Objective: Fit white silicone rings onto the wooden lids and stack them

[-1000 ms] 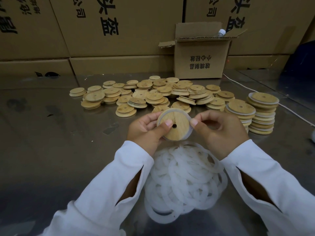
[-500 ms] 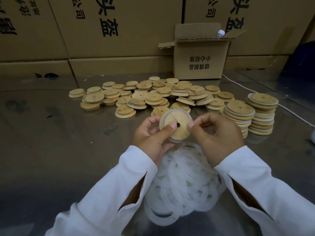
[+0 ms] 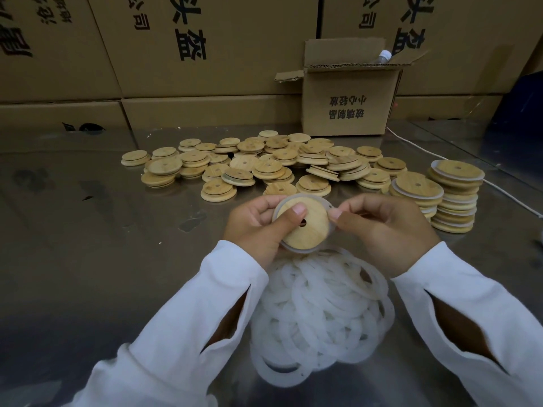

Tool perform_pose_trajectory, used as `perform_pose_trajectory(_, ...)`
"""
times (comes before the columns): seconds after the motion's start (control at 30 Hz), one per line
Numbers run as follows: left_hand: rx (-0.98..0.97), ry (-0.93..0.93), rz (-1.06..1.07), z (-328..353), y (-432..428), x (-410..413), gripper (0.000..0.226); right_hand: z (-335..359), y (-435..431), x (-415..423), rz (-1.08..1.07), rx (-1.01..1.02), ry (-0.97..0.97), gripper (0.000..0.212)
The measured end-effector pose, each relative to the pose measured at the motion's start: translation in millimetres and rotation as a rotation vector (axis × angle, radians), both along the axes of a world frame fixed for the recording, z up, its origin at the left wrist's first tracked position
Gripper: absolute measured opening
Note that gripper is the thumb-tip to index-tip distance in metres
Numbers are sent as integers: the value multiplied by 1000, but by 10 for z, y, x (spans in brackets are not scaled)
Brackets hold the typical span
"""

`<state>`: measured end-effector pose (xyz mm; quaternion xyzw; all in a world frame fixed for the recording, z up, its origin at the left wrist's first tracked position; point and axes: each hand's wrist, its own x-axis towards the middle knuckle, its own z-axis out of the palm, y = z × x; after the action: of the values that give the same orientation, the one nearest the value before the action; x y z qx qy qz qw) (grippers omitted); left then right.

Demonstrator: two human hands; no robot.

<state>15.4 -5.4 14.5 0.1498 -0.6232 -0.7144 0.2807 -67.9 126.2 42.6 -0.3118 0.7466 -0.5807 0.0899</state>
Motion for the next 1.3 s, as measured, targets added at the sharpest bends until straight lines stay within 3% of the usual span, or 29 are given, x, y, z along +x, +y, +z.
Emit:
perform_pose_trajectory(0.2, 33, 43, -12, 48, -50, 24, 41, 48, 4, 55, 31, 20, -54, 11)
perform_pose_trajectory(0.37, 145, 27, -29, -16, 12, -11, 31, 2, 0, 59, 11, 16, -156, 14)
perform_pose_trajectory(0.6, 129, 39, 3, -37, 31, -16, 34, 8, 4, 38, 13, -32, -266, 11)
perform_pose_trajectory(0.77, 194, 54, 56, -32, 8, -25, 17, -21, -24, 8, -62, -56, -244, 11)
perform_pose_trajectory(1.0, 145, 57, 46, -28, 44, -15, 12, -95, -65, 40, 118, 43, -224, 11)
perform_pose_trajectory(1.1, 130, 90, 25, -3, 61, -9, 27, -60, -38, 23, 125, -4, -166, 10)
perform_pose_trajectory(1.2, 128, 94, -27, 17, 70, 2, 44, 31, 18, -69, 6, -91, -141, 9)
perform_pose_trajectory(1.3, 123, 58, -38, -11, 63, 6, 48, 149, 175, -333, -249, -258, -272, 14)
